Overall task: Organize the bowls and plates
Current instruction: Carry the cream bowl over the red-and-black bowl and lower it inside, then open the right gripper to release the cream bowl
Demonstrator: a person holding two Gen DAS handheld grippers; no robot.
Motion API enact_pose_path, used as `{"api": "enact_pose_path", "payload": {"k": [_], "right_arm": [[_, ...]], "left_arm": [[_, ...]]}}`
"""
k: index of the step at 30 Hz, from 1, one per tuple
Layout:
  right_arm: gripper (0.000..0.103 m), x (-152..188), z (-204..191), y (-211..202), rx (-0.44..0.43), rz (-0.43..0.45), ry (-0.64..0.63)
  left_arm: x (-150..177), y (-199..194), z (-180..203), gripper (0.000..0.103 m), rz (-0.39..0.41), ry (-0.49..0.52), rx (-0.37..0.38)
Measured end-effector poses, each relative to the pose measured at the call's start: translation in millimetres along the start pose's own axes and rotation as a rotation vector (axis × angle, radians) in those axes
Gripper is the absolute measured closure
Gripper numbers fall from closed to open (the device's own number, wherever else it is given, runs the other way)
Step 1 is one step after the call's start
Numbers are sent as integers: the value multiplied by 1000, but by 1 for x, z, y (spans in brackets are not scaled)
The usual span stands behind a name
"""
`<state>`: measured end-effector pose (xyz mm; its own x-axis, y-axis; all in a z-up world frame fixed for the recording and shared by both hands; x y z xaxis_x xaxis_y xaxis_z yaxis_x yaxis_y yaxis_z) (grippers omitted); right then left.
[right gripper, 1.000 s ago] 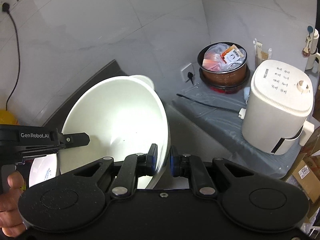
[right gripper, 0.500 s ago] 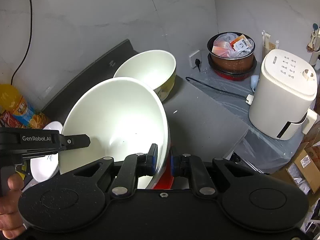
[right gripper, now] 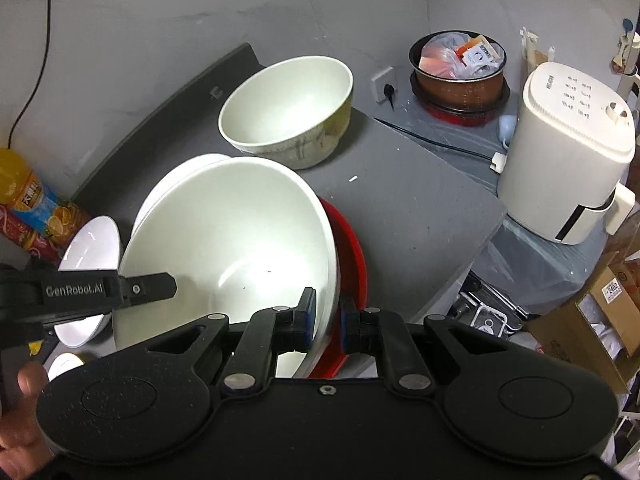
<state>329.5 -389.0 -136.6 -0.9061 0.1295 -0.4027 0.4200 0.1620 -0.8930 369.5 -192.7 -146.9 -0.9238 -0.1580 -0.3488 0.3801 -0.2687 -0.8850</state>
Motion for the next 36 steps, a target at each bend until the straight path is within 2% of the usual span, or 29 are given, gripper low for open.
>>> {"api": "enact_pose_path", "payload": {"k": [8,12,21,27,31,36], "right_arm": [[92,2,-1,10,-3,-25,9],[92,1,-1,14,-8,-33,0],[94,-1,2,18,-38,-26,-14],[92,-4,0,20,-34,-25,-41],[86,-8,-10,19,-12,-38,-110],[79,-14,-8,9,-47,-10,-155]], "left_arm": [[4,6,-7,93,-18,-30,3],[1,4,-6,89,-30,-45,9],[-5,-6,-9,89,-35,-63,6],[-7,-18,-11,89,-15,-64,14],[-12,-22,-8,89,4,-71,10],[-21,-26,2,67,46,-45,-15]]}}
Point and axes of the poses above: each gripper's, at about its wrist camera, not at the fingertips, and y roughly the way its jaws point, z to its right, x to its underside, the point moved 2 cm from there along y, roughly the way its jaws point, and after that the axes turned 8 degrees about -y, right-handed, at the moved point
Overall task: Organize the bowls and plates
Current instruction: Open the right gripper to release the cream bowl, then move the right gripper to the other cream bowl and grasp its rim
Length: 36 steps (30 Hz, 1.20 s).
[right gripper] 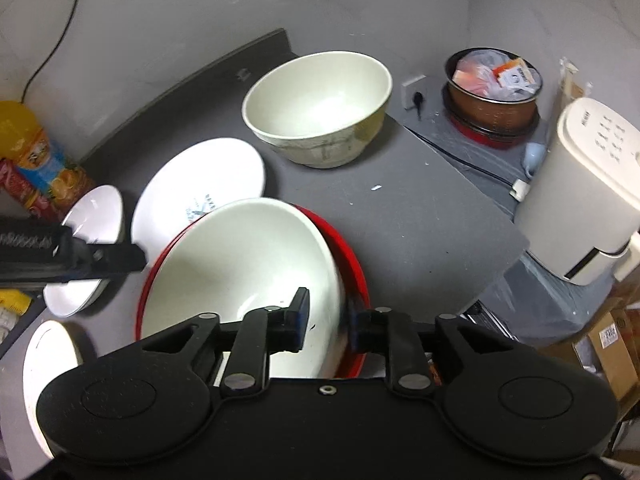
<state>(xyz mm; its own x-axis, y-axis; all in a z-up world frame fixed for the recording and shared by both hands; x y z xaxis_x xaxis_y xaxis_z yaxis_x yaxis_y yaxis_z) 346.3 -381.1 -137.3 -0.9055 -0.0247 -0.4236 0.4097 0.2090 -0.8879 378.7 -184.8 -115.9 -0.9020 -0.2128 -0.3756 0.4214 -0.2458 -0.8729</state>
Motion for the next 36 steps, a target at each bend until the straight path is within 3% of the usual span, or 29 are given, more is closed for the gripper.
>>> {"api": "enact_pose_path", "payload": {"k": [2,5,8,11,21,28,30,32,36], "right_arm": [[79,-1,4,-3,-22,0,1],[77,-3,9,-4,-57,-2,14],[74,-5,13,-5,-92,-2,17],[61,-9,15,-13,-94,17,3],[54,-39,44,-13,-97,67,1],[39,-60,64,-2,-88,85,18],[34,-68,68,3,-89,92,27],[33,-76,72,9,-91,92,39],[32,-89,78,21,-112,99,55]], "left_arm": [[-3,0,4,57,15,-2,-9],[-8,3,11,53,35,-10,-13],[-13,8,17,51,37,-21,-22],[-17,12,24,51,45,-29,-24],[-30,28,45,50,70,-56,-29],[-41,45,53,50,76,-97,-40],[-45,50,53,48,84,-112,-42],[-49,54,51,38,96,-134,-44],[-58,66,52,35,113,-158,-60]]}}
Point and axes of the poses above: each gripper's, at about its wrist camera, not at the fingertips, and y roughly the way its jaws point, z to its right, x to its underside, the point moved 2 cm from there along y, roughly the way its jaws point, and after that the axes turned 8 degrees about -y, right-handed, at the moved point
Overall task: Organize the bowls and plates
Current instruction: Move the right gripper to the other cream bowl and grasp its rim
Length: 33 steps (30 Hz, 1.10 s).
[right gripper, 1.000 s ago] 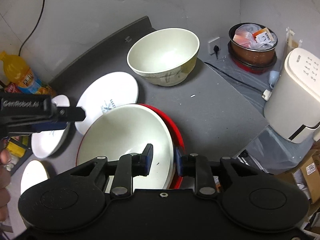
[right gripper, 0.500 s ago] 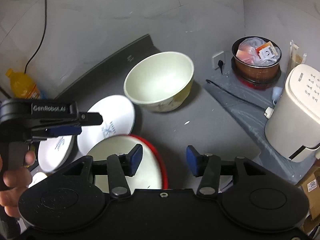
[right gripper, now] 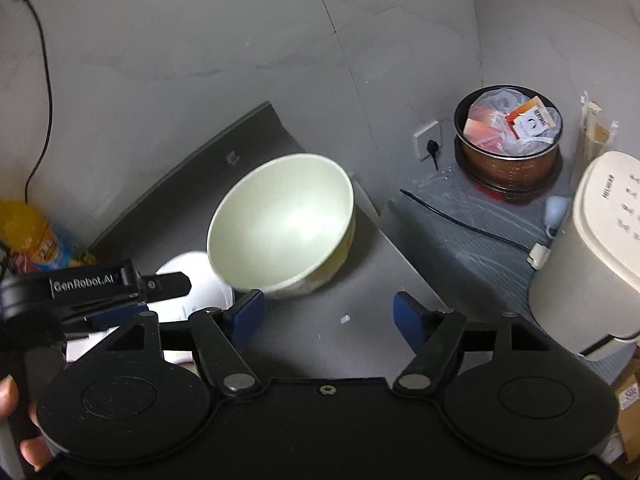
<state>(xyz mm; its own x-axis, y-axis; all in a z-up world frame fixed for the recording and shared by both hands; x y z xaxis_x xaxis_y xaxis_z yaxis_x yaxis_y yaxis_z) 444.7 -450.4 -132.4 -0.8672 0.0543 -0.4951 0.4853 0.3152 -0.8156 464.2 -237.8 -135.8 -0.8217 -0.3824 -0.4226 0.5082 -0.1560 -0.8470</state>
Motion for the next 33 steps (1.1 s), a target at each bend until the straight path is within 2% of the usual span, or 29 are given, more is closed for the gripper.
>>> {"api": "enact_pose_path", "payload": {"k": [12,18,24,29,32,33], "right_arm": [[35,-23,28,55,-39,-44,66],[43,-33,31,83,-53,-61,116],[53,-39,27,101,-74,-91,116],[54,-43,19,115,-49,-125,88],[61,-41,18,125,-31,-150,74],[68,-39,20,129,-25,-162,77]], "left_arm": [[-22,51,8,36,-13,-33,-22],[-32,75,8,41,-39,-49,-31],[-37,90,6,55,-78,-76,-28],[-42,97,1,59,-64,-81,-99],[-44,102,-4,59,-81,-73,-121],[-44,102,-5,60,-80,-75,-121]]}}
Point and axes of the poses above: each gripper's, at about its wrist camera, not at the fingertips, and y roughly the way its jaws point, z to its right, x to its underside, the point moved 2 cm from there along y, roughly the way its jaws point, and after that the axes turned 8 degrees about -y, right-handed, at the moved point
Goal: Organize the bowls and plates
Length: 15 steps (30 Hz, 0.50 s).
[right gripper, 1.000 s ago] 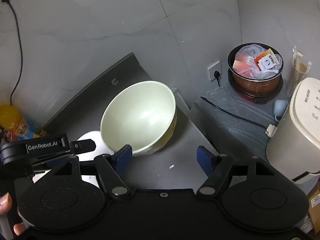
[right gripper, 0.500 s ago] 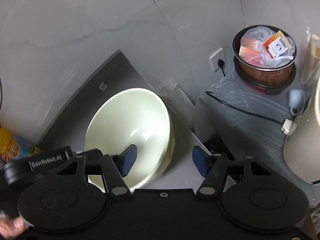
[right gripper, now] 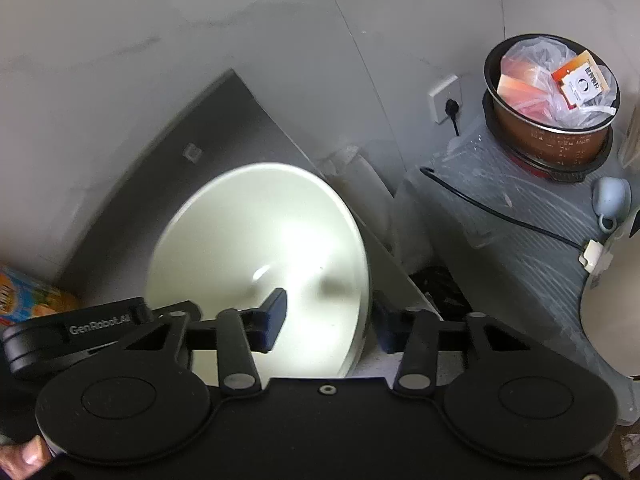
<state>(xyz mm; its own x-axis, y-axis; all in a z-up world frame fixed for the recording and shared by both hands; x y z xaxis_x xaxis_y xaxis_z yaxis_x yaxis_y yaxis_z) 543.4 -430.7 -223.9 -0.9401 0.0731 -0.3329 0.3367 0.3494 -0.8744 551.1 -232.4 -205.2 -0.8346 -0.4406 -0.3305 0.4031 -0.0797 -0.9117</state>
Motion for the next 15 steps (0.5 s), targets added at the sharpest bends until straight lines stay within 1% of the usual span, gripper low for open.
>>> {"api": "enact_pose_path", "payload": {"k": [1,4,6,9,10,11,15], "right_arm": [[71,1,1,3,2,-9,3],[90,7,-2,7,14,-20,-38],[91,9,-5,6,18,-19,-58],[91,8,-10,0,28,0,-71],[91,8,-12,-3,23,8,-75],[91,7,-14,-7,15,14,-75],[90,8,-23,-27,18,56,-69]], "left_arm": [[0,0,-1,61,2,-2,-1],[1,-1,-4,68,11,13,-12],[2,-2,-5,71,11,14,1],[1,-8,-7,82,15,14,34],[0,-11,-6,91,21,18,57],[-1,-16,-7,95,23,15,93],[-3,-33,-11,95,32,-12,129]]}}
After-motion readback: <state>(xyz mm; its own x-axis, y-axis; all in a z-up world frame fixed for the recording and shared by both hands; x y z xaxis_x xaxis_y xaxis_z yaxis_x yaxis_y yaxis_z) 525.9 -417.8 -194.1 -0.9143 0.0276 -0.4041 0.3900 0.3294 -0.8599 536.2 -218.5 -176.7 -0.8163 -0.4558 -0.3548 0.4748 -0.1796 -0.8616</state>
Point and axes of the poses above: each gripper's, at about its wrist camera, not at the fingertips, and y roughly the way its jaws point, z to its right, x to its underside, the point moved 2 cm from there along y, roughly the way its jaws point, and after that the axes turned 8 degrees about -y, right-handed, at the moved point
